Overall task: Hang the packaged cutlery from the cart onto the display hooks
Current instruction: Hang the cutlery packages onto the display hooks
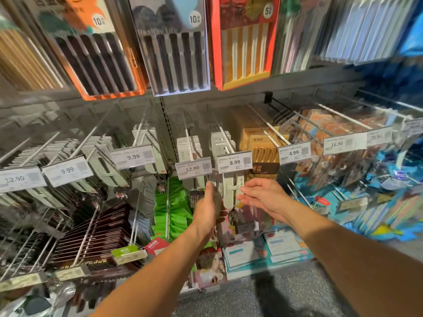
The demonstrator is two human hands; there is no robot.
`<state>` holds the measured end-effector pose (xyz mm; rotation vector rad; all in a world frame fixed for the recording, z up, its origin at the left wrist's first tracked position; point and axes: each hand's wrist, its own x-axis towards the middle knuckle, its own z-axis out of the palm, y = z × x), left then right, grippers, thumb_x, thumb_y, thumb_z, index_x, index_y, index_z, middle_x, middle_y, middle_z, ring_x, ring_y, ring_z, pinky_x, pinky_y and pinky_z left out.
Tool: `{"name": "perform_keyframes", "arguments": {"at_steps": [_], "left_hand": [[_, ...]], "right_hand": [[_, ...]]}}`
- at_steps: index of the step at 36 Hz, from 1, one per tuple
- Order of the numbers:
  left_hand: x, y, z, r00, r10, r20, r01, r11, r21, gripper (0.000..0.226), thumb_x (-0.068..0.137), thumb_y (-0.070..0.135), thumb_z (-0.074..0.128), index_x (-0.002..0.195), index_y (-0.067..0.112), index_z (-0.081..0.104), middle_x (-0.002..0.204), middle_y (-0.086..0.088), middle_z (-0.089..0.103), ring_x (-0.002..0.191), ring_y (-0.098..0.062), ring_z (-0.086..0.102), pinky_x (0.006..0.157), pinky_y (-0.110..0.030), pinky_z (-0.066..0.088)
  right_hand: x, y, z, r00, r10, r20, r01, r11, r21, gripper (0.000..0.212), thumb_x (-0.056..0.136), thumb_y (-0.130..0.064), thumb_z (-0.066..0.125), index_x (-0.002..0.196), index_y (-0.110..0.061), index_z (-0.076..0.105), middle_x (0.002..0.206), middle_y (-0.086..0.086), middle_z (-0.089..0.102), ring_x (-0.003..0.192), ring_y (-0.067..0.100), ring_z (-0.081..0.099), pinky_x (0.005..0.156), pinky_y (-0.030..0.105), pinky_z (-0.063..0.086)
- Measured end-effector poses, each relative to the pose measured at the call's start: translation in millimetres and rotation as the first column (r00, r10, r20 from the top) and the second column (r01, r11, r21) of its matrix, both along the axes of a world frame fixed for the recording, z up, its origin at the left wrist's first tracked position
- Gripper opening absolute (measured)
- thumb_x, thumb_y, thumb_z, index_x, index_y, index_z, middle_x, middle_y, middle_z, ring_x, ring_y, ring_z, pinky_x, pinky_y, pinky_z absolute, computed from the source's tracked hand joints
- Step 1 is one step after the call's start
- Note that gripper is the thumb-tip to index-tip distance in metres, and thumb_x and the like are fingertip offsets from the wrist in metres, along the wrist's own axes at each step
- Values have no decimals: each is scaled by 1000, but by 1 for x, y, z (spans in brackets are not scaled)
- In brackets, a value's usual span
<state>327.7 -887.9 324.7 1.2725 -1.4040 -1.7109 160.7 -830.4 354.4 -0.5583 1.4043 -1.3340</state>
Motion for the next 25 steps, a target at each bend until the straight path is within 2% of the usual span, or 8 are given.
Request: {"name": "perform_keyframes", "arguments": {"at_steps": [4, 7, 9, 11, 14, 20, 25], "left_hand": [[3, 1, 4, 1000, 29, 2, -29, 1000, -1, 76, 97, 69, 24, 95, 9, 69, 77, -7, 71, 67, -20, 62, 64, -29, 46], [4, 2, 5, 1000, 29, 4, -29, 999, -18, 73, 99, 66, 23, 82, 13, 70, 68, -2, 70, 63, -19, 62, 61, -26, 45], [5, 3, 9, 999, 28, 15, -28, 999, -16, 73, 99, 66, 22, 82, 15, 71, 66, 1, 70, 64, -18, 63, 62, -26, 45], [5, 2, 9, 1000, 12, 20, -12, 1000, -24, 73, 99, 66, 20, 79, 18, 71, 67, 3, 71, 67, -18, 64, 67, -28, 46], [4, 4, 15, 1000, 17, 16, -17, 1000, -17, 73, 101, 64, 20, 75, 18, 71, 67, 3, 71, 68, -18, 65, 66, -28, 45], [-1, 3, 19, 1000, 27, 4, -27, 1000, -10, 76, 101, 62, 21, 85, 6, 69, 73, -6, 68, 69, -23, 61, 64, -29, 44], [-6, 1, 22, 999, 42, 13, -42, 999, -1, 70, 103, 58, 21, 85, 9, 67, 72, -6, 68, 65, -21, 61, 61, -28, 45]], "right_hand": [[0, -6, 5, 999, -16, -29, 15, 1000, -17, 24, 84, -1, 73, 106, 1, 62, 100, 20, 72, 89, 27, 75, 74, 29, 62], [1, -9, 8, 998, -26, -56, 25, 999, -24, 20, 85, -2, 72, 101, 0, 62, 95, 17, 73, 83, 24, 75, 69, 26, 61], [1, -11, 10, 997, -33, -68, 30, 999, -40, 20, 85, -3, 72, 102, 0, 62, 95, 15, 72, 81, 23, 75, 65, 24, 61], [-1, -13, 11, 997, -29, -75, 25, 998, -51, 29, 85, -5, 73, 110, 2, 61, 99, 15, 72, 83, 23, 75, 65, 23, 60], [-3, -15, 10, 997, -17, -75, 14, 999, -40, 39, 85, -6, 72, 120, 2, 58, 101, 15, 72, 86, 23, 75, 67, 24, 59], [-9, -14, 7, 997, -24, -75, 22, 999, -31, 32, 87, -4, 70, 117, 3, 61, 97, 14, 72, 82, 21, 75, 66, 24, 60], [-10, -21, 5, 990, -14, -144, 15, 1000, 9, 29, 89, -4, 69, 116, 0, 59, 97, 16, 73, 79, 22, 75, 65, 26, 61]]}}
